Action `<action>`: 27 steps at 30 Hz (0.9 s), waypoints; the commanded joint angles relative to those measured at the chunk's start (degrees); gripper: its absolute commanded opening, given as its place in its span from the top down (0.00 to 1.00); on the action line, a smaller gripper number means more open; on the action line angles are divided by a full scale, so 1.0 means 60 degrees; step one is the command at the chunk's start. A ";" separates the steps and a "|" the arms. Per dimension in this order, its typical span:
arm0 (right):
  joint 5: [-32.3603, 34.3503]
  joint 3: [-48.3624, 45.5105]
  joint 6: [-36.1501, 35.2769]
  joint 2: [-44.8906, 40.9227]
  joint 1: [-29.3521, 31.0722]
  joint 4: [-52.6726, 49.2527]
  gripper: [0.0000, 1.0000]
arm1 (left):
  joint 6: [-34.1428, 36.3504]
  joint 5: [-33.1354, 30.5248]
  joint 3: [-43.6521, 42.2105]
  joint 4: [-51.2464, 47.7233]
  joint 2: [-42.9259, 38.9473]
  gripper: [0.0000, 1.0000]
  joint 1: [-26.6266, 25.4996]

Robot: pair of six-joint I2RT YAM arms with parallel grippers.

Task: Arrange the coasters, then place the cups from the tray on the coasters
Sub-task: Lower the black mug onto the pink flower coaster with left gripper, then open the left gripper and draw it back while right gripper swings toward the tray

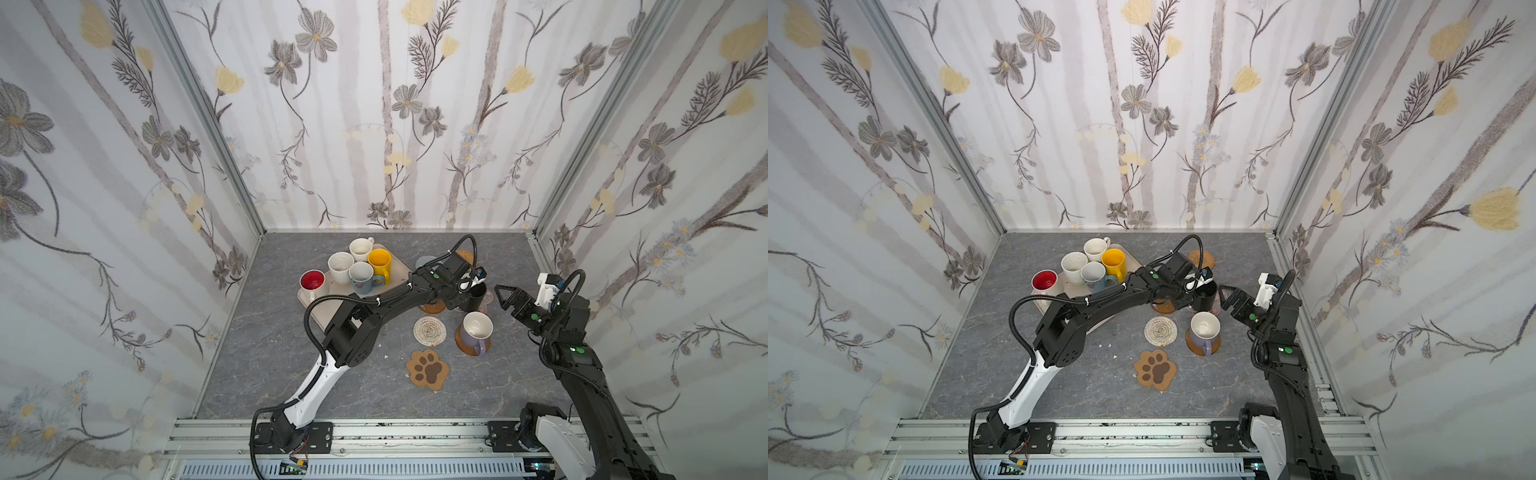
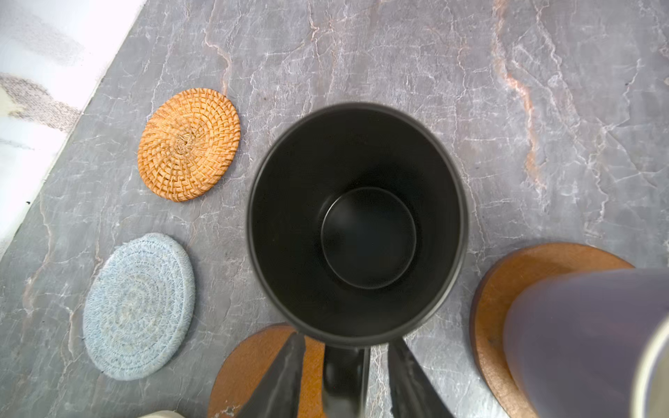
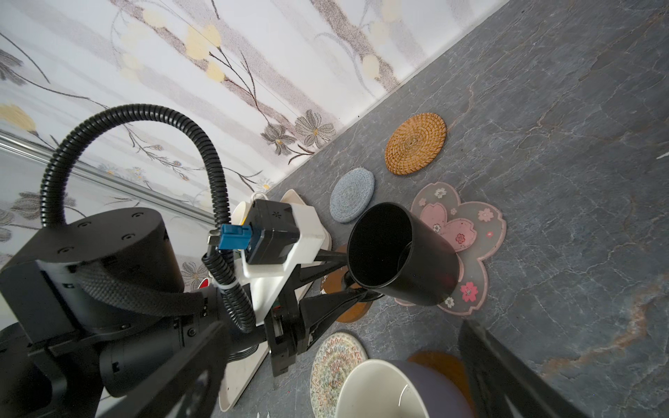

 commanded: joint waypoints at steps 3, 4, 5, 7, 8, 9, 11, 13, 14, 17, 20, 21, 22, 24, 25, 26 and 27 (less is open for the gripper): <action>-0.0073 -0.0041 -0.0025 -0.0131 -0.0002 0.0377 0.01 | -0.0134 -0.0235 0.0195 0.0150 -0.0003 0.50 -0.0009; -0.0068 -0.0032 -0.0025 -0.0156 -0.0001 0.0354 0.01 | -0.0142 -0.0304 0.0208 0.0135 -0.0045 0.48 -0.0018; -0.0051 -0.0016 -0.0026 -0.0186 -0.0001 0.0326 0.01 | -0.0146 -0.0380 0.0228 0.0124 -0.0103 0.46 -0.0020; -0.0021 -0.0002 -0.0026 -0.0210 -0.0001 0.0263 0.02 | -0.0174 -0.0519 0.0223 0.0113 -0.0236 0.42 0.0018; 0.0012 0.0027 -0.0030 -0.0236 -0.0001 0.0192 0.02 | -0.0210 -0.0595 0.0237 0.0120 -0.0329 0.41 0.0030; 0.0022 0.0057 -0.0023 -0.0273 -0.0001 0.0135 0.02 | -0.0265 -0.0623 0.0238 0.0120 -0.0449 0.40 0.0079; 0.0038 0.0086 -0.0012 -0.0336 -0.0001 0.0074 0.02 | -0.0452 -0.0664 0.0282 0.0117 -0.0673 0.39 0.0191; 0.0043 0.0114 -0.0015 -0.0414 0.0034 0.0016 0.04 | -0.0658 -0.0558 0.0267 0.0120 -0.0941 0.37 0.0313; 0.0204 0.0136 -0.0085 -0.0476 0.0102 -0.0053 0.04 | -0.0754 -0.0487 0.0231 0.0134 -0.1114 0.36 0.0374; 0.0718 0.0340 -0.0412 -0.0528 0.0580 -0.0338 0.04 | -0.1079 -0.0423 0.0105 0.0135 -0.1624 0.28 0.0558; 0.1401 0.0837 -0.0711 -0.0281 0.1366 -0.0933 0.04 | -0.1606 -0.0506 -0.0058 0.0150 -0.2131 0.10 0.0794; 0.1690 0.0961 -0.0791 -0.0211 0.1673 -0.1053 0.04 | -0.1876 -0.0486 -0.0157 0.0161 -0.2351 0.05 0.0902; 0.1879 0.1053 -0.0834 -0.0152 0.1920 -0.1074 0.05 | -0.2148 -0.0436 -0.0280 0.0175 -0.2566 0.00 0.1029; 0.1958 0.1165 -0.0937 -0.0027 0.2293 -0.0973 0.08 | -0.2702 -0.0497 -0.0613 0.0208 -0.3050 0.00 0.1207; 0.1935 0.1236 -0.0995 0.0098 0.2486 -0.0937 0.09 | -0.3038 -0.0728 -0.0806 0.0208 -0.3293 0.00 0.1263; 0.1967 0.1348 -0.1073 0.0225 0.2671 -0.0948 0.11 | -0.3304 -0.0988 -0.0976 0.0208 -0.3599 0.00 0.1278; 0.2069 0.1502 -0.1229 0.0414 0.2902 -0.1013 0.12 | -0.3590 -0.1239 -0.1216 0.0208 -0.3931 0.00 0.1282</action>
